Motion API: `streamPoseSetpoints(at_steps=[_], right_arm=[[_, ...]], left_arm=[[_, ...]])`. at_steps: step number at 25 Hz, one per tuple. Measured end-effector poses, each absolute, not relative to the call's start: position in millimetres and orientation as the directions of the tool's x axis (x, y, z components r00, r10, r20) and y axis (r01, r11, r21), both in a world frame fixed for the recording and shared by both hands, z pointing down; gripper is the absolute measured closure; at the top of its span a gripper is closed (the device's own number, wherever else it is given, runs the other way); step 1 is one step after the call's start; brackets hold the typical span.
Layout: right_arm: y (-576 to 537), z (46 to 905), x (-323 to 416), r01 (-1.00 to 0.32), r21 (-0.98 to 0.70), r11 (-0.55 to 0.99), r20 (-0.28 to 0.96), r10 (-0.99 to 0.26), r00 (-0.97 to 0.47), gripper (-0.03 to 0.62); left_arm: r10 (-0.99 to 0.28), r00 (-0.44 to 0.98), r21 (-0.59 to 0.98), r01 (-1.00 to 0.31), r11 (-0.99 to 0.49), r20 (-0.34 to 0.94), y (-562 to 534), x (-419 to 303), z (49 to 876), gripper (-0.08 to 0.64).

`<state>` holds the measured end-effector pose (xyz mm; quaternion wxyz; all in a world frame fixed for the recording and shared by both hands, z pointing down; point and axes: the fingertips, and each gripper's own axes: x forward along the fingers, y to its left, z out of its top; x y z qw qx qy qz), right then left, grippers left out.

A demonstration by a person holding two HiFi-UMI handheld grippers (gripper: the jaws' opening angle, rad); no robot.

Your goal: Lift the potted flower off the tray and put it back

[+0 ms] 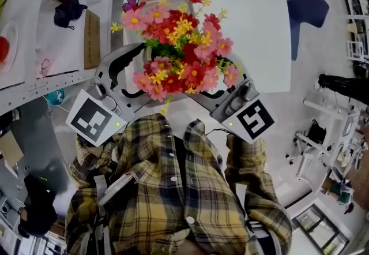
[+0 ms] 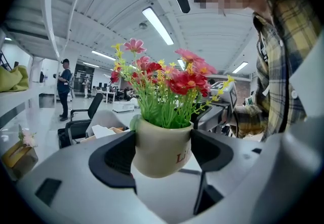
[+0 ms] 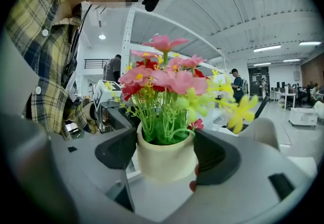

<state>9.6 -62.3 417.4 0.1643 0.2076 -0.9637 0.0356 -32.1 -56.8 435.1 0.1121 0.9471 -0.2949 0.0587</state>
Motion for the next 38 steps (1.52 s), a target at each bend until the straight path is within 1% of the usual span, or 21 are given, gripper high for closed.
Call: streamPoseSetpoints(at_steps=[18, 24, 31, 38], right_arm=[[-52, 411, 4, -0.434, -0.134, 0.891, 0.337, -0.371, -0.866, 0.247], [-51, 406, 2, -0.424, -0.167, 0.89, 0.344, -0.351, -0.871, 0.247], [-54, 406, 3, -0.422, -0.168, 0.891, 0.345, -0.348, -0.872, 0.247], [-53, 408, 2, -0.431, -0.161, 0.888, 0.349, -0.358, -0.866, 0.247]], left_arm=[[-0.524, 0.817, 0.237, -0.573, -0.784, 0.242, -44, -39, 427, 0.23], [-0.524, 0.801, 0.259, -0.592, -0.763, 0.288, -43, -41, 419, 0.23], [-0.522, 0.788, 0.237, -0.603, -0.762, 0.326, -45, -40, 419, 0.23], [-0.526, 0.79, 0.235, -0.602, -0.763, 0.316, -44, -41, 421, 0.232]])
